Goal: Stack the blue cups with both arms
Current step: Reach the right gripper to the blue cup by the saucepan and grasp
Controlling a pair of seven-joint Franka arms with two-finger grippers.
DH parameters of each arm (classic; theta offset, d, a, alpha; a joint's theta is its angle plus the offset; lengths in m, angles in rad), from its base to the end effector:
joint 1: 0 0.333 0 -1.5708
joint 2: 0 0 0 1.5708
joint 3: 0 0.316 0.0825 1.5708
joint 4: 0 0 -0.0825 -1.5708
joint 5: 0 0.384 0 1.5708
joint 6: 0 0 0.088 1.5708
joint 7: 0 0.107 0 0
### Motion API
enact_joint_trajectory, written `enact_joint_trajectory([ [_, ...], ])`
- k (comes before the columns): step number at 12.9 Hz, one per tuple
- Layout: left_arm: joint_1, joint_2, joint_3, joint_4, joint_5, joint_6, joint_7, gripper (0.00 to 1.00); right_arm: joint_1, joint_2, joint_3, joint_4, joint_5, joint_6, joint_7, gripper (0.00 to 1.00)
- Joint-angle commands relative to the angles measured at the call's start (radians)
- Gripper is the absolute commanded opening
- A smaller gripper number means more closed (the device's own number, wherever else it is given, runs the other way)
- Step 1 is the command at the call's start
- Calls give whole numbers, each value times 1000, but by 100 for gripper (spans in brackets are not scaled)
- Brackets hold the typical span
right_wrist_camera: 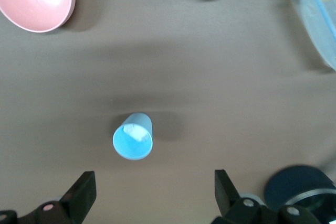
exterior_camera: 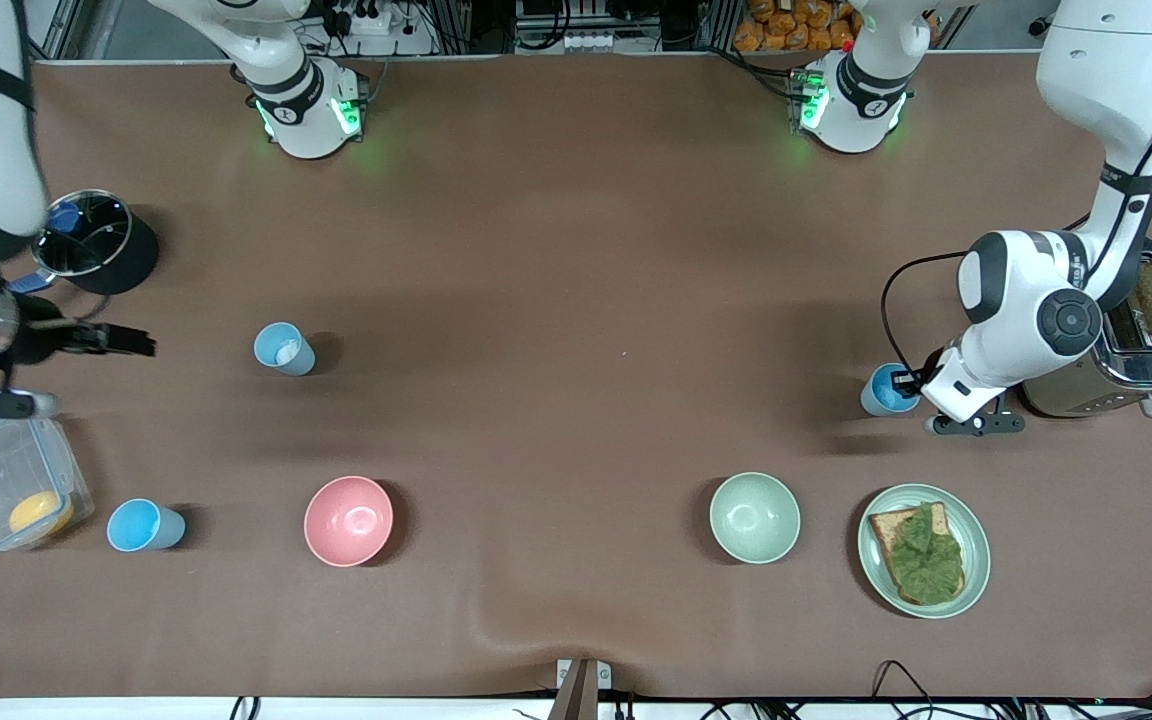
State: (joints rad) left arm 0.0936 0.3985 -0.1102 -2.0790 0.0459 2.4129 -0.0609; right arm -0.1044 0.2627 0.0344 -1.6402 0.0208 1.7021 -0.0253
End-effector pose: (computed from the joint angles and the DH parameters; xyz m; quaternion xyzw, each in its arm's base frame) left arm 0.5814 -0.0088 0.2296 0.9995 0.0082 -0.0310 0.0055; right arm 0.6150 -0.0429 0.4473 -0.9946 0.0248 0.0993 0.0194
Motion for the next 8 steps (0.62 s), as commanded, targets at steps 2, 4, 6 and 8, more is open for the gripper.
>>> enact_joint_trajectory([
  [2, 3, -9, -2, 2, 15, 3, 12, 0, 18, -65, -1, -211, 13, 158, -2, 100],
  [4, 2, -10, -3, 2, 15, 3, 12, 0, 20, -91, -1, -310, 13, 226, -2, 100],
  [6, -3, -16, -2, 5, 15, 2, 10, 0, 22, -138, -1, -448, 13, 353, -2, 100],
  [8, 2, -18, -3, 14, 15, 0, 12, 0, 15, -123, -2, -478, 13, 415, -33, 100],
])
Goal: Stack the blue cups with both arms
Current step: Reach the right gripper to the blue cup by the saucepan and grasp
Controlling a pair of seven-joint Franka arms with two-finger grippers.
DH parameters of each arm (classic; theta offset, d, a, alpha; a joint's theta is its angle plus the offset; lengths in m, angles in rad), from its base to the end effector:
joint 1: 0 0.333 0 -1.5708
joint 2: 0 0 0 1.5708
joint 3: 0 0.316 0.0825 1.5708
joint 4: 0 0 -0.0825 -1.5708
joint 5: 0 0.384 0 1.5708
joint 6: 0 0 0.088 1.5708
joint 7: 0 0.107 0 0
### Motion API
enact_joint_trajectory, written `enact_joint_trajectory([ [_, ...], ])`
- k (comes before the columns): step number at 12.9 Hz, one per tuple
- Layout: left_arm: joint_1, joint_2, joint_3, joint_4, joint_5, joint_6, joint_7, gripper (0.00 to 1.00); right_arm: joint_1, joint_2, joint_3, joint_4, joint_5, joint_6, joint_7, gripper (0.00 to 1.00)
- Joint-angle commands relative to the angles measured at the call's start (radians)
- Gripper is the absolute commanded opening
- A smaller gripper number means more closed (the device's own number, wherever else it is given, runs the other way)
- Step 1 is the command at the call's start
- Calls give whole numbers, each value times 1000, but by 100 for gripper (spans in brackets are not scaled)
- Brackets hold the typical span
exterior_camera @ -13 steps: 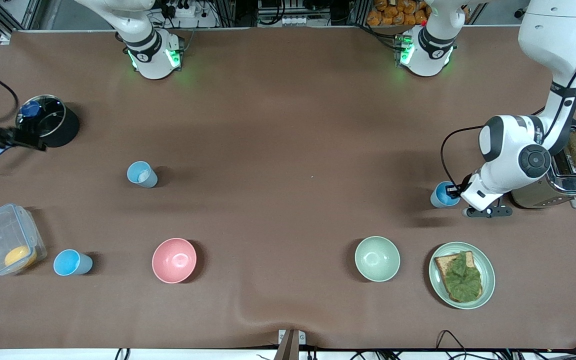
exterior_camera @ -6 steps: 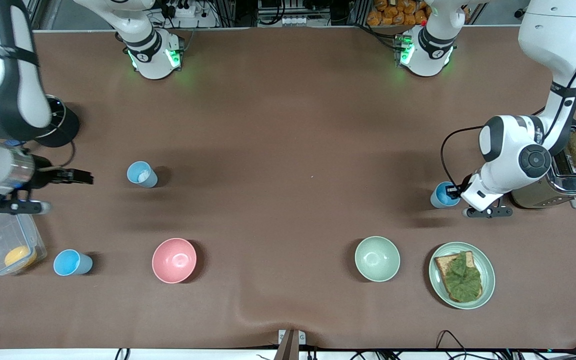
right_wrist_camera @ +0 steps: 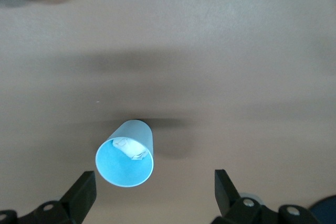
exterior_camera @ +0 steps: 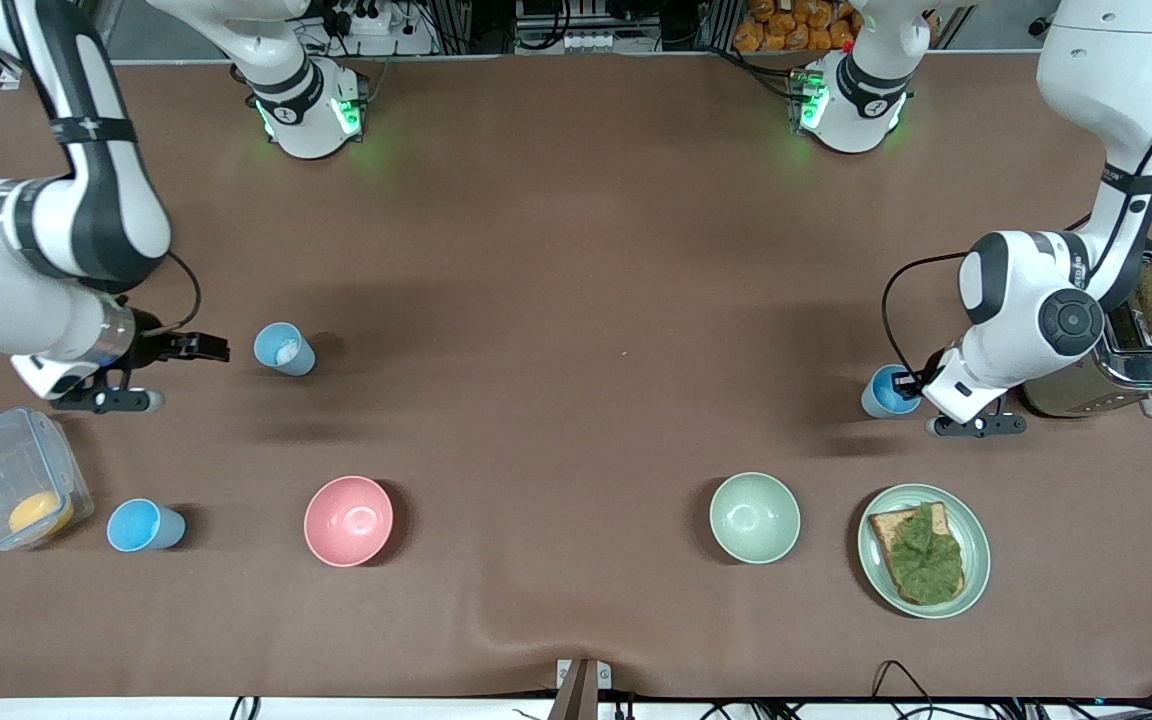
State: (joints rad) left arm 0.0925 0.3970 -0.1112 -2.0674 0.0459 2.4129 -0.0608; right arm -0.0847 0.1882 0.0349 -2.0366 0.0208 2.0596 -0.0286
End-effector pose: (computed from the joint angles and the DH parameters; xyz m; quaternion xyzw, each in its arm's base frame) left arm 0.5857 -0.0099 0.2349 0.9997 0.0073 -0.0245 0.0057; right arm 0.5637 -0.0274 0.3399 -0.9964 0.0162 0.0819 0.0153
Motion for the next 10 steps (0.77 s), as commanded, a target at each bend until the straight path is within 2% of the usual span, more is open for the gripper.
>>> enact_joint_trajectory([
  [1, 0, -21, -2, 3, 15, -1, 12, 0, -7, -47, -3, -111, 13, 88, -45, 100],
  [3, 0, -26, -2, 4, 15, -5, 10, 0, -9, -49, -3, -177, 13, 183, -51, 100],
  [10, -2, -53, -34, 35, 12, -51, 4, 0, -3, 8, -1, -244, 13, 309, -50, 100],
])
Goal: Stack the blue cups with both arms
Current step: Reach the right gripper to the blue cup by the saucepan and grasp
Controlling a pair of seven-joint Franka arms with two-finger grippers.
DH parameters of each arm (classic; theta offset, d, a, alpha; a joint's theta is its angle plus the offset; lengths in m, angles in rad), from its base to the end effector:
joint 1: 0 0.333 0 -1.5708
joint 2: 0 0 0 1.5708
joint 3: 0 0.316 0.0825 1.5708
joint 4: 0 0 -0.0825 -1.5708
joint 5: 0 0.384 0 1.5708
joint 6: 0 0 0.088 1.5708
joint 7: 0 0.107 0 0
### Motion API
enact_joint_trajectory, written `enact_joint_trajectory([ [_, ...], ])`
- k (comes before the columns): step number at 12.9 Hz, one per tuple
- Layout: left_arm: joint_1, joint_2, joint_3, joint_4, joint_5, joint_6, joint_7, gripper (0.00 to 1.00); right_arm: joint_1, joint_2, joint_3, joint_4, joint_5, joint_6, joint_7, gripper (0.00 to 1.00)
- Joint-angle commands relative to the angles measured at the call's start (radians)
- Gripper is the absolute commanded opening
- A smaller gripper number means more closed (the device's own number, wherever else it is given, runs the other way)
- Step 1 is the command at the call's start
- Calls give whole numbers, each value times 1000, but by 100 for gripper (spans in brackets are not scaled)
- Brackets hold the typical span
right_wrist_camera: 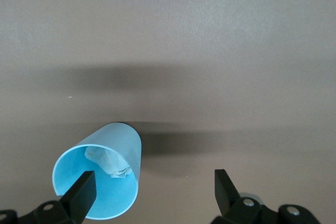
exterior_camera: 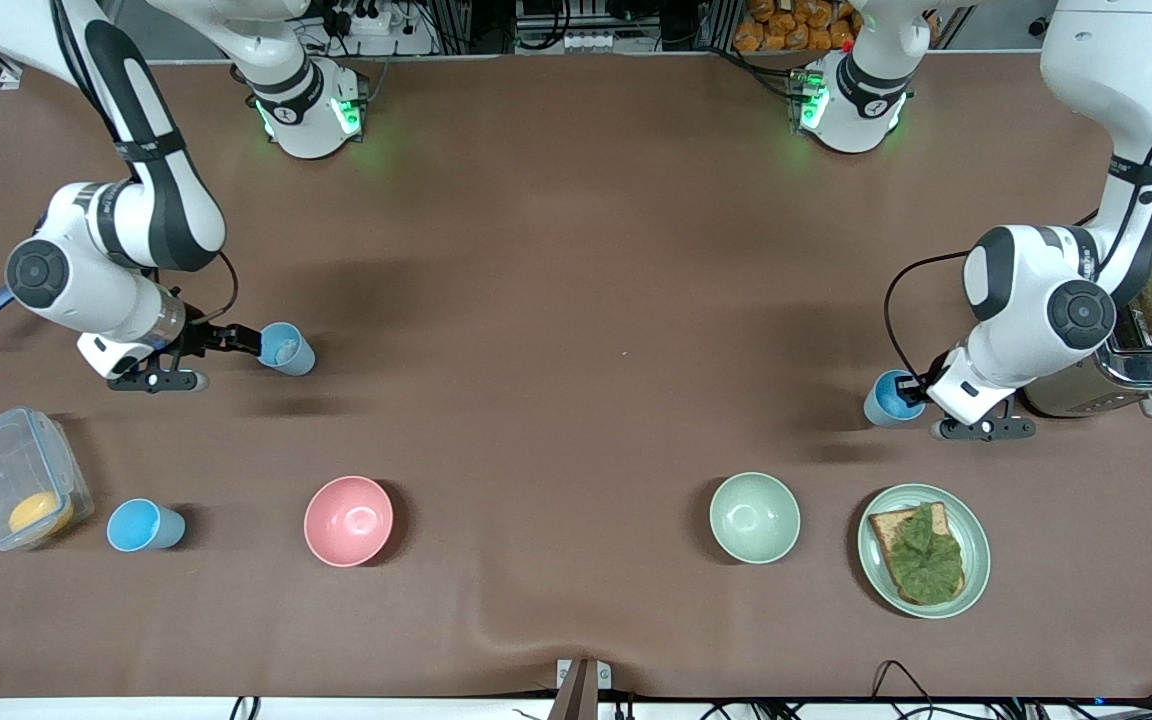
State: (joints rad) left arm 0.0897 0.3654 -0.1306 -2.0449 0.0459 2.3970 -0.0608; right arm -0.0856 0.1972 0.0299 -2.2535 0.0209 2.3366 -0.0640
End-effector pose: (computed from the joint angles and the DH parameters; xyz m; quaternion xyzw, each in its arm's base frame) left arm 0.5942 -0.0222 0.2615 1.0000 -0.0029 -0.0052 0.0076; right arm 0.5256 -0.0289 0.2671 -0.9983 0.0036 0.0563 0.0134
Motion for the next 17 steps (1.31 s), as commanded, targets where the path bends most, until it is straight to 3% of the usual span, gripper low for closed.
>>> enact_joint_trajectory([
  [1, -2, -20, -17, 23, 6, -47, 1, 0, -2, 13, 4, -27, 14, 44, -14, 100],
  [3, -7, -17, -32, 31, 2, -52, -7, 0, -2, 22, 4, -28, 14, 44, -14, 100],
  [5, -7, -13, -35, 43, 0, -61, -5, 0, 0, 45, 5, -26, 16, 47, -13, 76],
  [7, -5, -13, -35, 45, 2, -62, -5, 0, 3, 54, 5, -26, 56, 46, -13, 42],
  [10, -8, -17, -38, 48, 0, -62, -7, 0, 27, 57, 5, -23, 91, 37, 0, 2],
  [14, -8, -22, -38, 78, 0, -119, -5, 0, 53, 44, 24, -6, 102, -9, 4, 0],
  [17, -5, -20, -38, 111, 0, -170, 1, 0, 104, 7, 45, 32, 181, -69, 4, 0],
])
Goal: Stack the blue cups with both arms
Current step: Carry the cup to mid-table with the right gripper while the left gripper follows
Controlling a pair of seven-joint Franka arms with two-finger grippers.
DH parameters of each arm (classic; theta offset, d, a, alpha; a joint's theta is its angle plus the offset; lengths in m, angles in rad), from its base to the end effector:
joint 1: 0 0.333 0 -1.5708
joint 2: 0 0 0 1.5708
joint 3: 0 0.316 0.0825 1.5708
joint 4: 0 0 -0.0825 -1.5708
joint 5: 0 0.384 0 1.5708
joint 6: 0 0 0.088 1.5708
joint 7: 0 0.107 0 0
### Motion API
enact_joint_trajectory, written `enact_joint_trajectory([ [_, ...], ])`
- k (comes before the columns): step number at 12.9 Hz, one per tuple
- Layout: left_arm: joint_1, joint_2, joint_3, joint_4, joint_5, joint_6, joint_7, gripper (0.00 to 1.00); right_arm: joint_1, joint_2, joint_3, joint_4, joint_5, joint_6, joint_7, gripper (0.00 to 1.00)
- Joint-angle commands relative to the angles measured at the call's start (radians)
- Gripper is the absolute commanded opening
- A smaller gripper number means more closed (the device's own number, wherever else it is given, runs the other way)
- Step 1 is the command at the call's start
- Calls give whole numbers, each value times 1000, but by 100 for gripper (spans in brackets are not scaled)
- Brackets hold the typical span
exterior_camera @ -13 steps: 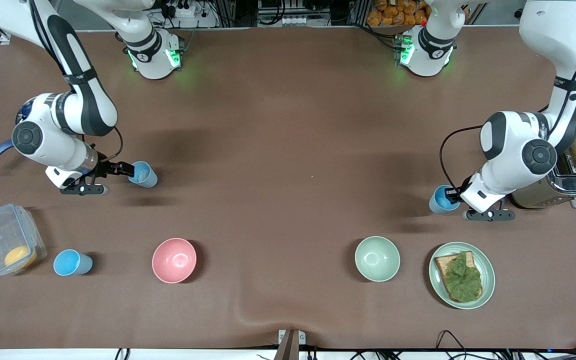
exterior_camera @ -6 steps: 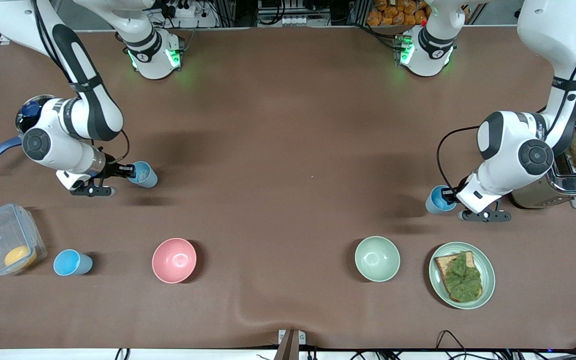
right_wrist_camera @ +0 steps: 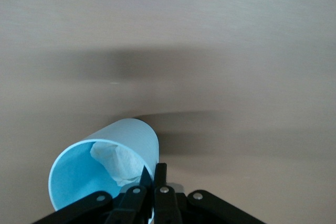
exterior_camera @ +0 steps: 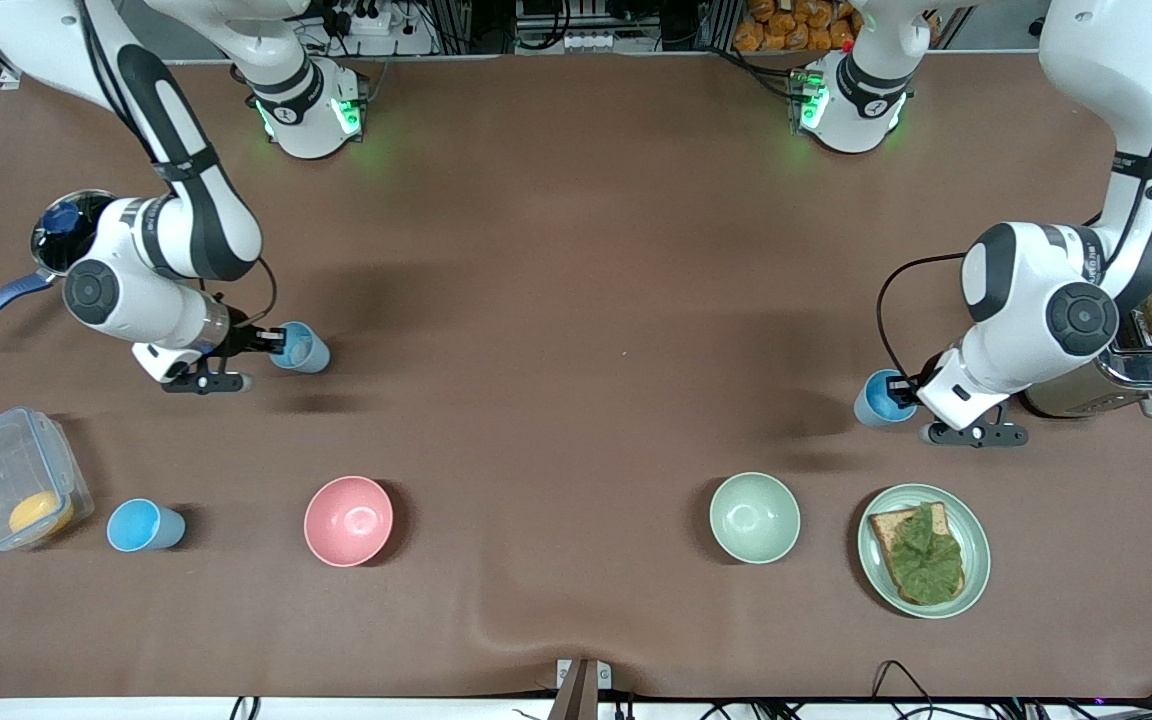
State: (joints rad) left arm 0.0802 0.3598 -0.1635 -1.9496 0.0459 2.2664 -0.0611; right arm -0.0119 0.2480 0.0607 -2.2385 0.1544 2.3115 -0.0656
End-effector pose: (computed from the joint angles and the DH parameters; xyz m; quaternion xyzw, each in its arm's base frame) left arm 0.6098 -0.0456 0.2942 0.9995 -0.0215 -0.0196 0.0100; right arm 0.5244 0.0290 0.2446 -0.9944 0.0002 0.0868 0.0604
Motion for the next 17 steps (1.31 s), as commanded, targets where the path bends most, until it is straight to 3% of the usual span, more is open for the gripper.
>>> enact_joint_trajectory([
  [1, 4, -15, -5, 17, 0, -39, 1, 0, 61, -55, 20, 26, 75, -49, 16, 0],
  [5, -5, 1, -5, 47, 6, -41, -2, 0, 278, -53, 21, 89, 114, -47, 355, 0],
  [8, -31, 8, -5, 76, 3, -54, -8, 0, 481, -23, 18, 141, 114, 26, 649, 0],
  [13, -102, 16, -5, 116, -1, -96, -114, 0, 713, 186, 14, 356, 99, 83, 1050, 0],
  [17, -128, 13, -14, 120, -3, -102, -166, 0, 808, 312, 5, 402, 54, 221, 1199, 0],
])
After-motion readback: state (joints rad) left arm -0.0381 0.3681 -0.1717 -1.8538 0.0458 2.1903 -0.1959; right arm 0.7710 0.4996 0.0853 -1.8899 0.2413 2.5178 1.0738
